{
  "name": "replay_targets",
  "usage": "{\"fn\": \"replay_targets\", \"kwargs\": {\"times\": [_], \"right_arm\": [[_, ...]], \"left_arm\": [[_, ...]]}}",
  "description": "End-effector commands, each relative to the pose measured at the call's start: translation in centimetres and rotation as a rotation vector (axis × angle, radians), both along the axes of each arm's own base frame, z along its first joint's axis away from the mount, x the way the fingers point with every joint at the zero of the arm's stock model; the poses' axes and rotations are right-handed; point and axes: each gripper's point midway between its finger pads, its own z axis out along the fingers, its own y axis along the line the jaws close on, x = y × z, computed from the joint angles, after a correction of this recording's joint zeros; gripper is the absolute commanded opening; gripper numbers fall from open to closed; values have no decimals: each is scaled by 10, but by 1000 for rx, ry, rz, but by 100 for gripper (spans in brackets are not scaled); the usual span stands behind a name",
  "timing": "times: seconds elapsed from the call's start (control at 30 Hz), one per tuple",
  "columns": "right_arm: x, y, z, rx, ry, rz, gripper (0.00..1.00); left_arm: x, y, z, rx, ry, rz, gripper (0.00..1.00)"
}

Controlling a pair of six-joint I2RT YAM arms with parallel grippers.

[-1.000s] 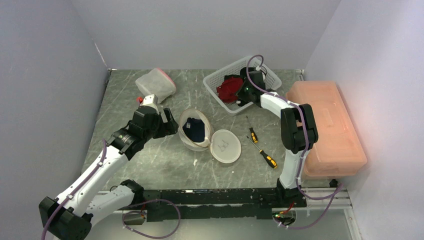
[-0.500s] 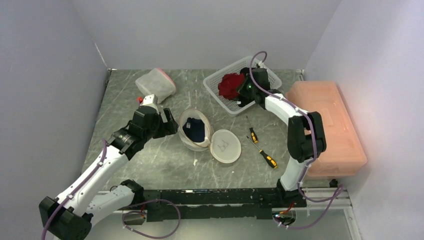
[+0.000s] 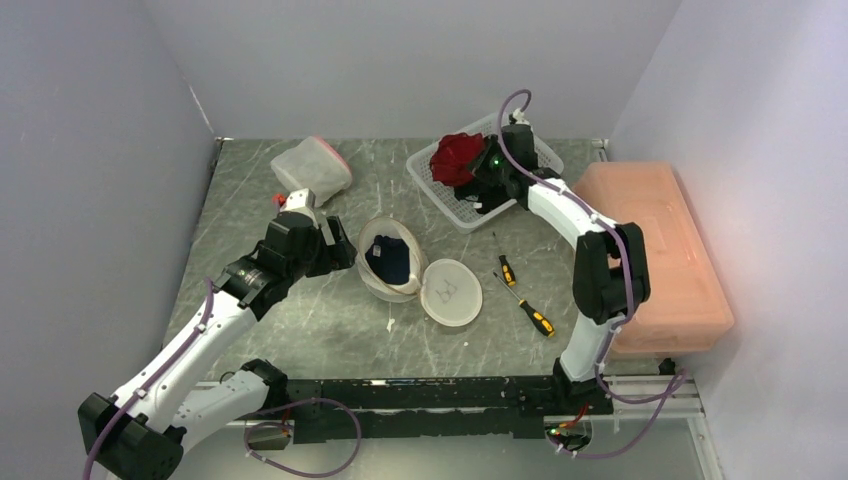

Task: Unzip the laundry bag and remove the bra
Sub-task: Place the bra in the bin.

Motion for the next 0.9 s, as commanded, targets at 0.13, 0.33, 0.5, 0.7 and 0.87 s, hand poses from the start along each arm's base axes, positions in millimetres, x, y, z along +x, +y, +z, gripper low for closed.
{"fn": "replay_targets", "kwargs": {"times": [0.13, 0.33, 0.5, 0.7, 0.87], "right_arm": [[4, 0, -39, -5, 129, -7, 0], [-4, -4, -82, -50, 219, -7, 0], [-6, -13, -108, -110, 288, -25, 0], [-8, -16, -110, -122, 294, -29, 43], [-5, -19, -86, -128, 246, -40, 63]], "left_arm": [[0, -6, 1, -9, 13, -24, 90], [0, -9, -3, -14, 28, -36, 90], [0, -10, -4, -11, 35, -39, 90], [-1, -10, -4, -10, 36, -44, 90], [0, -11, -3, -14, 38, -48, 90]]}}
